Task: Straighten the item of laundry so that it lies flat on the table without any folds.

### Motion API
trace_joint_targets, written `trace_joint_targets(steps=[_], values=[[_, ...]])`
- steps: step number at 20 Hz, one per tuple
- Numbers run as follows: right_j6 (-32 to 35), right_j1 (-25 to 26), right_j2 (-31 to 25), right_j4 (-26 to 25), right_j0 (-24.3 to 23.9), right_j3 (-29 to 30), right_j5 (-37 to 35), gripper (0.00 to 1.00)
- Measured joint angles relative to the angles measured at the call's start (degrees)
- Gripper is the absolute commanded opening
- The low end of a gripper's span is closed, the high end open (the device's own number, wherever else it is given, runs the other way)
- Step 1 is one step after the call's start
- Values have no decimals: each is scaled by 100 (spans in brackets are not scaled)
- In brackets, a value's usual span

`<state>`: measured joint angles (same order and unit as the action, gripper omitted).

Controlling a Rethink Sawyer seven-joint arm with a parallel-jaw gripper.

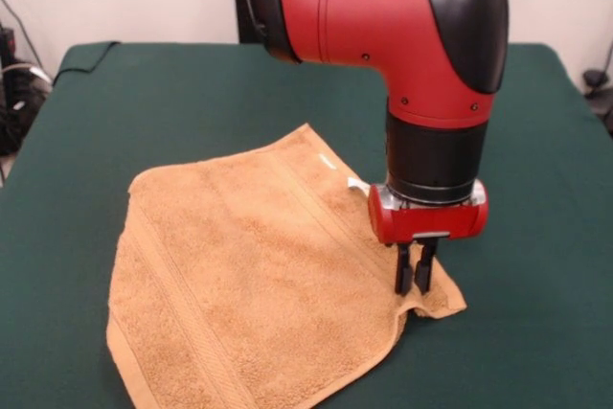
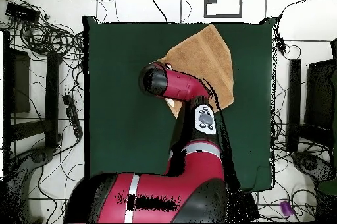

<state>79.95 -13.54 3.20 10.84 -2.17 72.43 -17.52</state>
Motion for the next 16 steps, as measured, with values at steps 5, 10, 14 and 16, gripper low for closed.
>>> trace_joint_targets(steps=[5,10,14,16], values=[[0,-6,1,61,9,42,50,0],[0,-11,1,81,10,66,87,0],[0,-16,1,81,14,90,134,0],[0,-18,0,82,14,100,154,0]])
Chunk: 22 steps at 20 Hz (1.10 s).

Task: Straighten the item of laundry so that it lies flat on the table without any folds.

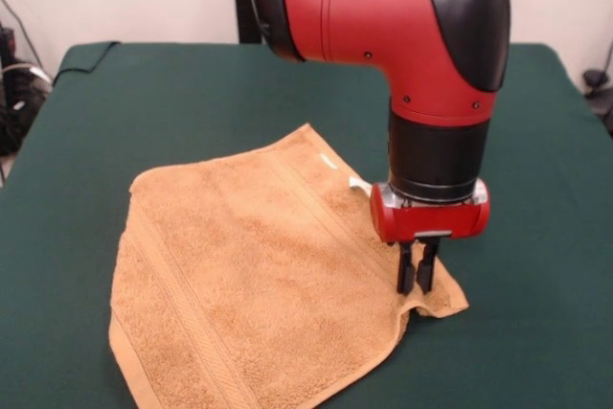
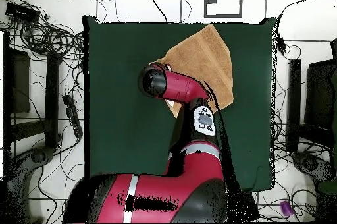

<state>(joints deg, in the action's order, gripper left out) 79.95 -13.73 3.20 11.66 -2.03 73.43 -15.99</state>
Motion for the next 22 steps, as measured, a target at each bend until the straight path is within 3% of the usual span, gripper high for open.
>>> trace_joint_targets(steps=[22], values=[[0,-41,1,-6,44,122,196,0]])
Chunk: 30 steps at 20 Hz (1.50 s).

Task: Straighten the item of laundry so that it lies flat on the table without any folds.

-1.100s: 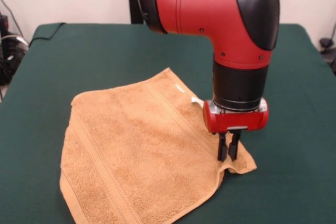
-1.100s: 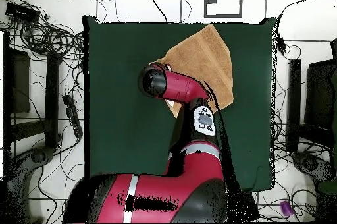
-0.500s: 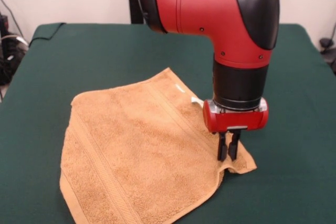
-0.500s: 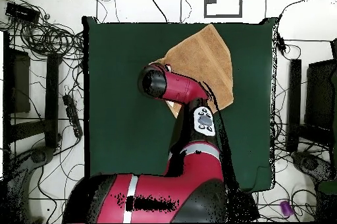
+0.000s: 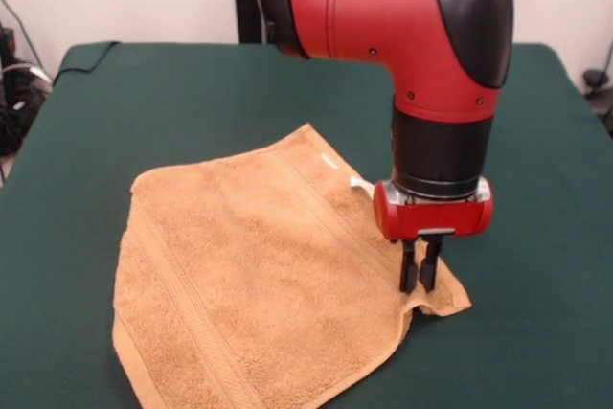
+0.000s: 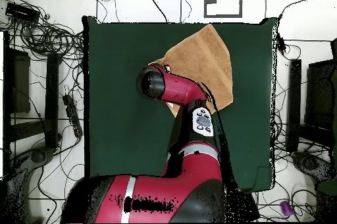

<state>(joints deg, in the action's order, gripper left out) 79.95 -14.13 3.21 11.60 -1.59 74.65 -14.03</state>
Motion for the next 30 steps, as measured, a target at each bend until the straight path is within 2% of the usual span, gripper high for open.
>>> trace_joint_targets(steps=[16,30], values=[[0,-101,-62,-6,332,216,0,0],[0,-181,-154,-6,338,341,-1,0]])
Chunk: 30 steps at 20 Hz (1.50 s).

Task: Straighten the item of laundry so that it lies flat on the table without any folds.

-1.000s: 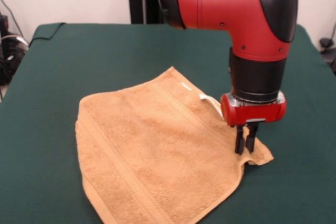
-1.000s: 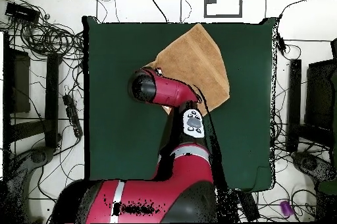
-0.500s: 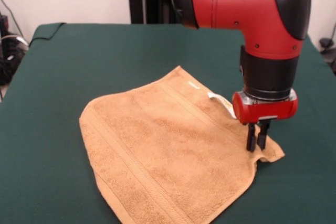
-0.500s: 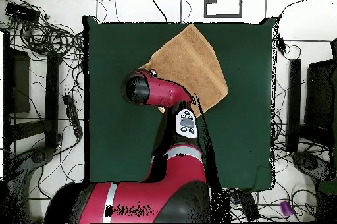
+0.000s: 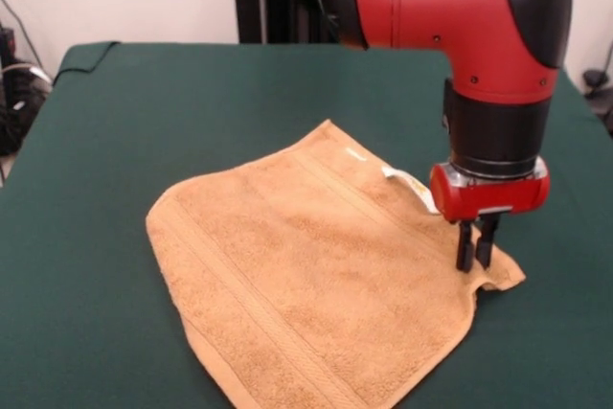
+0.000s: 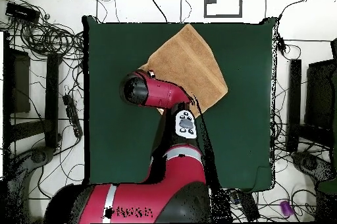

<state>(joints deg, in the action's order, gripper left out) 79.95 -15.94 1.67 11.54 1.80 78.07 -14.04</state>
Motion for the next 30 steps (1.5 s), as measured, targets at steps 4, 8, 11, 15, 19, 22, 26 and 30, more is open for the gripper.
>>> trace_joint_targets(steps=[4,8,11,15,19,22,26,30], values=[[0,-33,-117,-63,-15,53,1,0],[0,-38,-216,-147,-25,86,1,0],[0,-46,-299,-198,-58,97,1,0],[0,-57,-330,-271,-80,104,3,0],[0,-70,-361,-366,-93,110,2,0],[0,-81,-404,-402,-99,128,2,0],[0,-91,-488,-404,-106,152,1,0],[0,-116,-575,-404,-108,205,1,0]])
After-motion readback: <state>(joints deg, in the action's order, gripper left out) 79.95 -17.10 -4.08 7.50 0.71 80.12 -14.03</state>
